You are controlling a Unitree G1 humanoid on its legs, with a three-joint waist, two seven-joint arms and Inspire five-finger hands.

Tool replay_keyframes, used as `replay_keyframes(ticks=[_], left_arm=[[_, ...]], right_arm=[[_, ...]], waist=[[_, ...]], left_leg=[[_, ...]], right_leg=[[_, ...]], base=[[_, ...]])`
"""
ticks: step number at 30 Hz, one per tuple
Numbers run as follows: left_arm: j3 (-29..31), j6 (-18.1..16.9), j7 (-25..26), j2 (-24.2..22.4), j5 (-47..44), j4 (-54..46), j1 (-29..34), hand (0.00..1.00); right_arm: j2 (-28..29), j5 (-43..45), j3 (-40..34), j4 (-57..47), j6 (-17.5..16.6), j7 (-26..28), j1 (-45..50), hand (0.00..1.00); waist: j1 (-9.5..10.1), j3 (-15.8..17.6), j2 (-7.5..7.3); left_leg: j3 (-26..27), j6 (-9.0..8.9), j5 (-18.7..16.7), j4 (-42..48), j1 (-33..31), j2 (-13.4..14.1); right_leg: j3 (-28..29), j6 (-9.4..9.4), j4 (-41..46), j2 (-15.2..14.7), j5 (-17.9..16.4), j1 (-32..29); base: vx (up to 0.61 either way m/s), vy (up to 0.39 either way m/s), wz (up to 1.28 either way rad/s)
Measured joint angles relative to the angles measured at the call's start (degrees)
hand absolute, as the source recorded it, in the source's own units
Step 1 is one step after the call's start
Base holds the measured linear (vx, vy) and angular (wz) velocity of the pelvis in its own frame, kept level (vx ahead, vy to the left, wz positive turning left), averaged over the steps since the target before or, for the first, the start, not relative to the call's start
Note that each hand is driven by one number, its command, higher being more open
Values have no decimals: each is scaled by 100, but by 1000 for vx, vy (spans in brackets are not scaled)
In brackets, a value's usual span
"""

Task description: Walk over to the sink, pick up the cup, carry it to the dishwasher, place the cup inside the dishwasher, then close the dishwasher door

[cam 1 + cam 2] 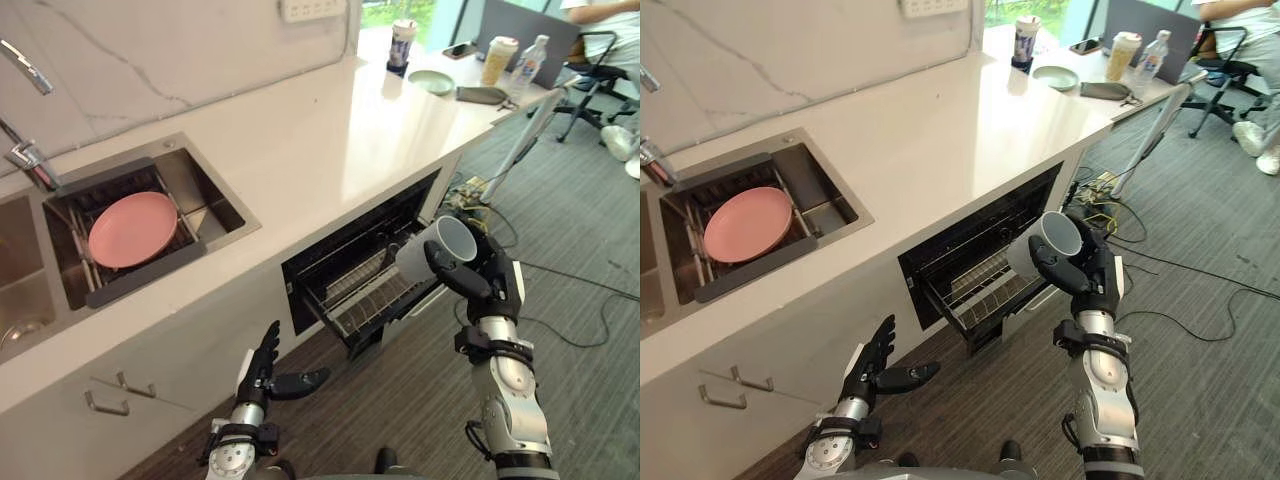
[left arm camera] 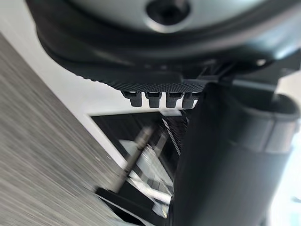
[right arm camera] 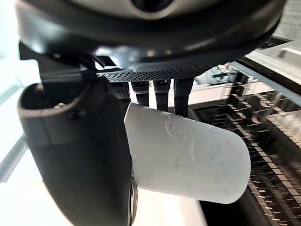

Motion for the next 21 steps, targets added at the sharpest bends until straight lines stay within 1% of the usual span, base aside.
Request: replay_keyframes(ticks=[2, 3, 4, 6, 7, 8, 9, 10, 11, 13, 15, 18, 20, 21], left_arm=[[57, 39, 74, 41, 1, 68, 34, 100], [127, 39, 98, 57, 6, 68, 46, 100], [153, 39, 107, 69, 8, 67, 39, 100], [210, 36, 109, 168, 9, 45, -62, 100], [223, 36, 107, 186, 9, 36, -90, 100], [286, 37, 106, 270, 8, -12, -185, 100], [324, 37, 107, 297, 5, -38, -209, 100], [346, 37, 108, 312, 3, -57, -221, 100], [366, 37, 117, 383, 1, -102, -244, 100], [432, 38, 121, 452, -4, -182, -242, 100], [556, 38, 125, 523, -8, -327, -243, 100], [669, 38, 125, 646, -16, -533, -265, 100], [684, 40, 121, 713, -53, -611, -286, 100], [692, 41, 115, 728, -135, -682, -290, 100]], right_arm=[[-158, -67, 104, 330, 71, -49, -263, 0], [-232, -69, 180, 530, 129, -99, -469, 0], [-268, -69, 218, 629, 154, -120, -578, 0], [-440, -66, 344, 1014, 224, -181, -1084, 0], [-468, -66, 357, 1075, 226, -183, -1175, 0], [-607, -52, 413, 1357, 247, -176, -1577, 0], [-686, -45, 452, 1512, 261, -175, -1765, 0], [-753, -44, 491, 1610, 264, -171, -1872, 0], [-886, -40, 535, 1827, 332, -104, -2062, 0], [-1019, -15, 629, 2100, 428, -45, -2282, 0], [-1221, 83, 796, 2553, 620, 102, -2613, 0], [-1406, 306, 928, 3107, 811, 234, -2993, 0], [-1517, 353, 1005, 3406, 901, 322, -3233, 0], [-1607, 508, 977, 3598, 902, 335, -3423, 0]], waist=[[92, 76, -22], [175, 177, -44], [205, 240, -62], [338, 489, -119], [361, 544, -131], [475, 757, -179], [523, 831, -189], [550, 895, -190], [622, 1003, -190], [705, 1094, -192], [794, 1234, -191], [923, 1458, -180], [948, 1558, -172], [992, 1638, -165]], left_leg=[[-114, 1, 1, 85, -157, 5], [-178, 1, 1, 149, -240, 16], [-230, 1, 0, 189, -289, 18], [-407, 0, 0, 389, -604, 56], [-432, 0, 0, 421, -648, 62], [-515, 1, 0, 559, -866, 87], [-575, 2, 1, 620, -977, 89], [-623, 2, 1, 655, -1018, 86], [-714, 9, 5, 710, -1112, 79], [-804, 13, 9, 766, -1213, 79], [-920, 20, 15, 836, -1318, 67], [-1059, 39, 58, 856, -1396, 35], [-1176, 48, 108, 851, -1480, 14], [-1228, 51, 136, 852, -1521, -5]], right_leg=[[-112, -8, 1, 0, 6, -51], [-174, -18, 1, 8, 13, -63], [-220, -21, 2, 9, 15, -65], [-357, -95, 13, 42, 71, -193], [-377, -102, 20, 47, 78, -214], [-437, -128, 29, 68, 117, -327], [-489, -132, 31, 71, 130, -372], [-532, -131, 31, 71, 134, -374], [-606, -131, 44, 72, 134, -393], [-684, -130, 73, 79, 134, -436], [-783, -131, 89, 82, 134, -447], [-932, -131, 112, 73, 134, -442], [-1061, -131, 113, 52, 133, -456], [-1131, -131, 114, 41, 133, -461]], base=[[-60, -40, 32], [-54, -34, 23], [-50, -29, 32], [-101, -25, 35], [-159, -18, 32], [-111, -5, 27], [-98, -3, 30], [-46, 4, 33], [-45, 10, 33], [-34, 13, 27], [-27, 12, 28], [-35, 16, 28], [-51, 12, 32], [-51, 12, 21]])
